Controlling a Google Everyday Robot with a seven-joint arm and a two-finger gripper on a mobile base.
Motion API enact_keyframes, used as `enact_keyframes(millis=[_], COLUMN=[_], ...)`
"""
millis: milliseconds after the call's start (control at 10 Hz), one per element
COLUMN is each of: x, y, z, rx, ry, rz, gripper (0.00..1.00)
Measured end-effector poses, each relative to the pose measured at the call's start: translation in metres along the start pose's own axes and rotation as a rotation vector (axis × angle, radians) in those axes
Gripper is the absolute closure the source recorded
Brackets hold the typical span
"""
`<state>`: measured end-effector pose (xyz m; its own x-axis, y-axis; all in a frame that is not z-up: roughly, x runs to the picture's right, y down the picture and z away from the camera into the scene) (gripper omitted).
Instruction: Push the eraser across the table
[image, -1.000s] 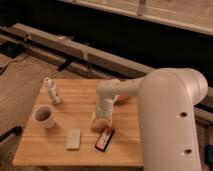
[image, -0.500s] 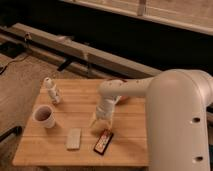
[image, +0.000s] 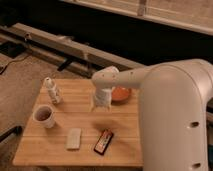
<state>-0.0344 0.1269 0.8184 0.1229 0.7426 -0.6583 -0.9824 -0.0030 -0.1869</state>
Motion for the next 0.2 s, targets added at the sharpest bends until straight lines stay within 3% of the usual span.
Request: enact_keyframes(millis=[200], x=[-0.0038], y=[-0.0026], z=[-0.0029], rx=[0.012], ry=[-0.013], rz=[-0.002], gripper=[0.31])
